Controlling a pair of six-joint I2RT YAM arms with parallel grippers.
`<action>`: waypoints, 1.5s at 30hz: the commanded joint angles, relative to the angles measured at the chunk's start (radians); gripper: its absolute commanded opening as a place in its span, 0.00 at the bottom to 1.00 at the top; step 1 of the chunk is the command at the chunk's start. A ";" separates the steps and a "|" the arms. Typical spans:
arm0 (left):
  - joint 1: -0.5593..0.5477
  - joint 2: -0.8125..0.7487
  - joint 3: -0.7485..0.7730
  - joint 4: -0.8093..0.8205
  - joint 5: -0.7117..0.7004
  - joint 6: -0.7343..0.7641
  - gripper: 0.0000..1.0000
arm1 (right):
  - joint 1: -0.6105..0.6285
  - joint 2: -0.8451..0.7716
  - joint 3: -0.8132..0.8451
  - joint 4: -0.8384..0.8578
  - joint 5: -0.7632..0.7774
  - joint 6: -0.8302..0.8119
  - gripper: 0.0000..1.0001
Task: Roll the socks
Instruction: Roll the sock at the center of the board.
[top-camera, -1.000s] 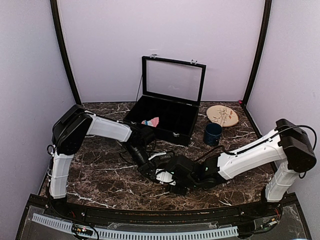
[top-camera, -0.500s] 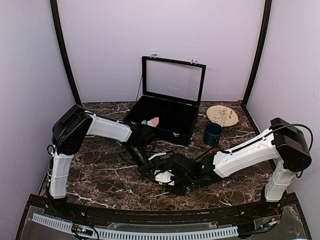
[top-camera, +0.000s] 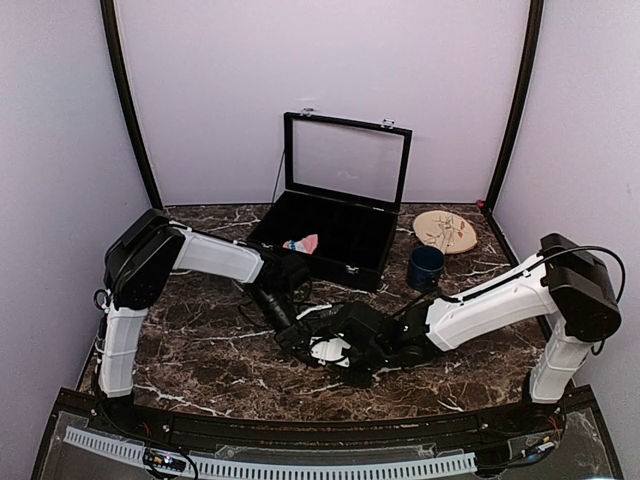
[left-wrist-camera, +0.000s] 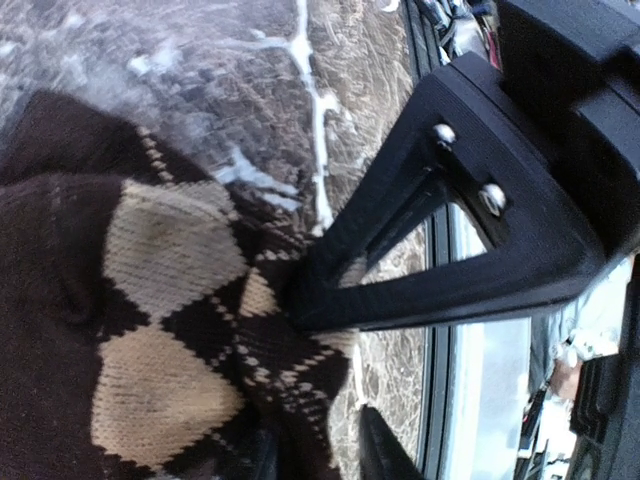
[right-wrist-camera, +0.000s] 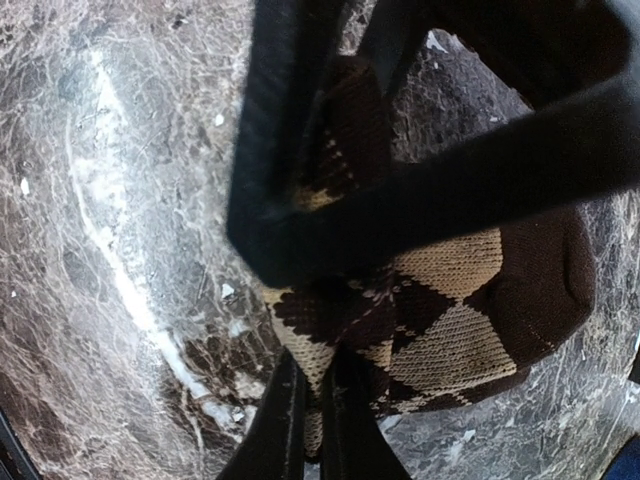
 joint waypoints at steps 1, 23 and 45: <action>0.017 0.024 0.005 -0.032 -0.098 -0.007 0.35 | -0.022 0.013 0.005 -0.015 -0.021 0.026 0.00; 0.147 -0.168 -0.160 0.149 -0.199 -0.108 0.40 | -0.109 0.028 0.021 -0.051 -0.241 0.169 0.00; -0.024 -0.523 -0.490 0.644 -0.485 -0.172 0.44 | -0.324 0.087 0.016 -0.040 -0.783 0.402 0.00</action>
